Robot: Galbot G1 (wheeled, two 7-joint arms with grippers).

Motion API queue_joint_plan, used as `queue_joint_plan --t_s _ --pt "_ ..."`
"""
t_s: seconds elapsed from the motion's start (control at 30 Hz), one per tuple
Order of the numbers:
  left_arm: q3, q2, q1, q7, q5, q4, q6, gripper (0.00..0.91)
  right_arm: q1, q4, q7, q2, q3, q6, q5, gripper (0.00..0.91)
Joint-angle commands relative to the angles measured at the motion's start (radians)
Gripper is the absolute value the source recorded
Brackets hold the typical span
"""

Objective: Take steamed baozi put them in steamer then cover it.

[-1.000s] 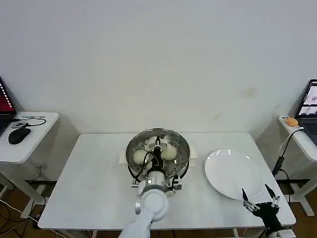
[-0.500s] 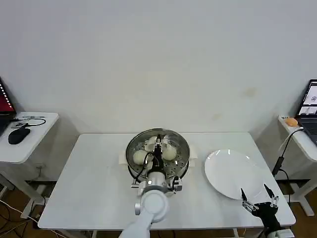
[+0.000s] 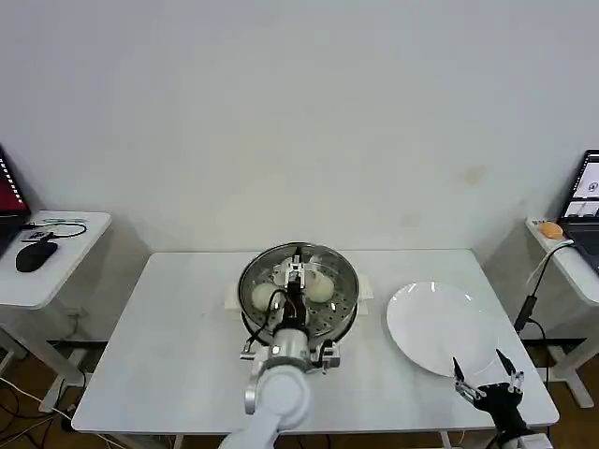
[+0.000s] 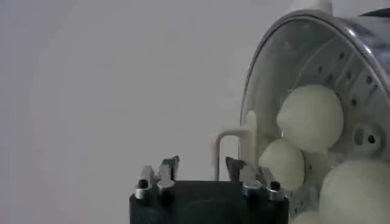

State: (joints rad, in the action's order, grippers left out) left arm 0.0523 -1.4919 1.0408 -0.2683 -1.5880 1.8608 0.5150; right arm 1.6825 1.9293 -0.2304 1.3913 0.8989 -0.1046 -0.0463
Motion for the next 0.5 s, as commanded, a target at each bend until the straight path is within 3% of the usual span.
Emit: queue_joint_plan --t_s 0.03,0.3,0.37,0.43,0.5 --pt "-0.024 0.146 0.07 0.013 0.185 0.19 -0.023 0.907 0.0 -0.008 0.006 -0.003 0.002 0.0 0.002 0.907" --pt "-0.188 0.287 0.226 0.224 0.618 0.404 -0.141 0.907 0.001 -0.027 0.009 -0.005 0.0 -0.007 0.008 0.907" --pt "-0.258 0.309 0.313 0.312 0.872 0.418 -0.286 0.907 0.004 -0.029 0.01 -0.004 -0.001 -0.01 0.007 0.907" --pt "-0.398 0.29 0.396 0.322 1.162 0.385 -0.542 0.907 0.009 -0.03 0.01 -0.004 -0.002 -0.014 0.008 0.907" --pt "-0.483 0.265 0.464 0.386 1.319 0.33 -0.678 0.907 0.012 -0.03 0.012 -0.003 -0.007 -0.019 0.013 0.907"
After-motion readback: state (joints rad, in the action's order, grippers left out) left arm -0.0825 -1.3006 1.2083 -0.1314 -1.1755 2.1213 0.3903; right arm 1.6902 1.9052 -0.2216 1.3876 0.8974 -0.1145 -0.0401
